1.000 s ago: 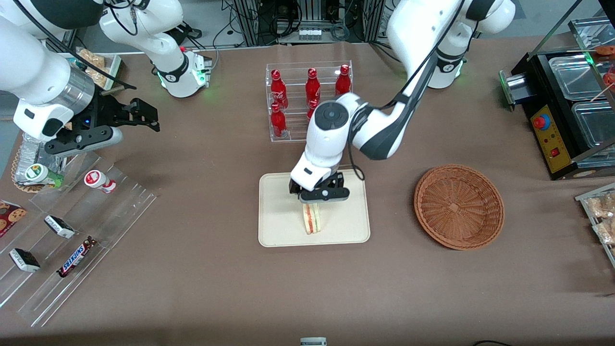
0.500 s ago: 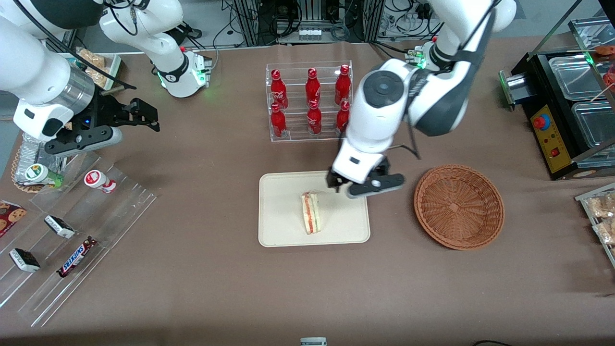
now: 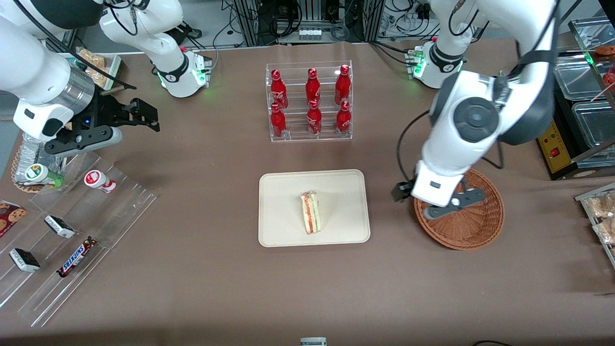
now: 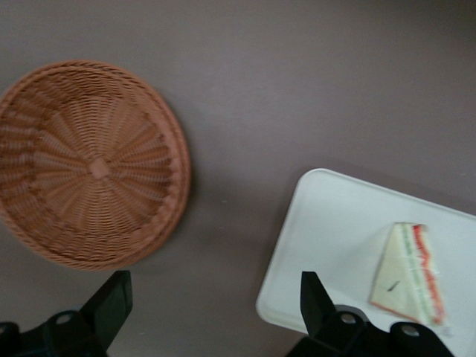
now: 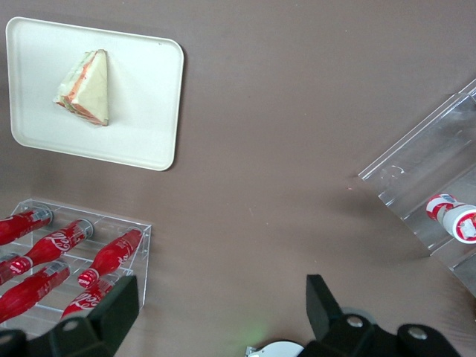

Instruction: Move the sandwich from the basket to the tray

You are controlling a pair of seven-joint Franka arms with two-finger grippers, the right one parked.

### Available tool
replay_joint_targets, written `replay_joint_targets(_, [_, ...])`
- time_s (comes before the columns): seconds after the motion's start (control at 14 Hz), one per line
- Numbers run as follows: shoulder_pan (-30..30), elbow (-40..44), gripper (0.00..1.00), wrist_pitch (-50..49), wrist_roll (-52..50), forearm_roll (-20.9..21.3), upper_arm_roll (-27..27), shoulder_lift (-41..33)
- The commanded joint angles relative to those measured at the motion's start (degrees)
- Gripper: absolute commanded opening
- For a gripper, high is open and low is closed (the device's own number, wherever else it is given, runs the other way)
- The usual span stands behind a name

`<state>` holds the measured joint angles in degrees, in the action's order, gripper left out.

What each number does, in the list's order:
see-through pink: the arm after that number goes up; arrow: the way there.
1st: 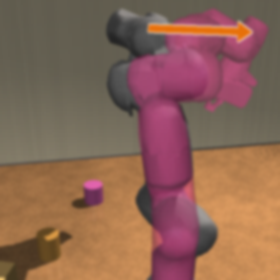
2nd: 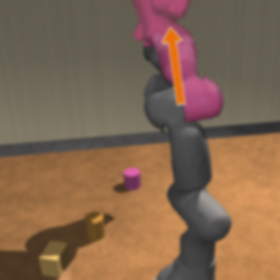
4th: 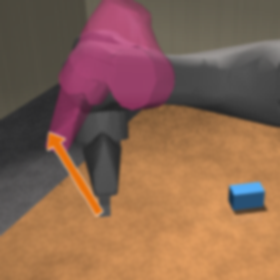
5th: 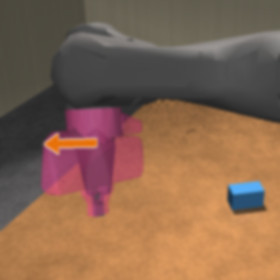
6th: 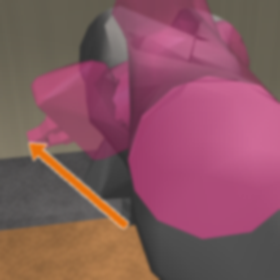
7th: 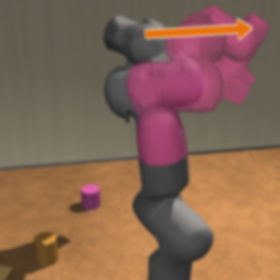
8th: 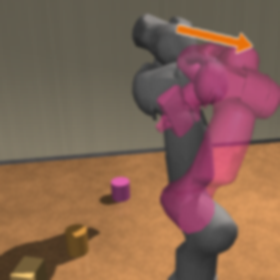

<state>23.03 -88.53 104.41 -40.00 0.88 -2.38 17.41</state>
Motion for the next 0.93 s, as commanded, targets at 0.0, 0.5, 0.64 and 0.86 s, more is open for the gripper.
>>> replay_joint_targets(0.0, [-4.5,-2.3,1.0,-3.7,6.1,-0.5,0.5,-3.3])
replay_joint_targets(0.5, [-14.8,-2.2,1.0,-13.4,22.3,-0.5,0.5,-8.8])
replay_joint_targets(0.64, [-15.1,-2.2,1.0,-16.2,25.0,-0.5,0.5,-11.2])
replay_joint_targets(0.86, [-19.4,-2.1,1.0,-18.0,29.5,-2.1,3.1,-14.8])
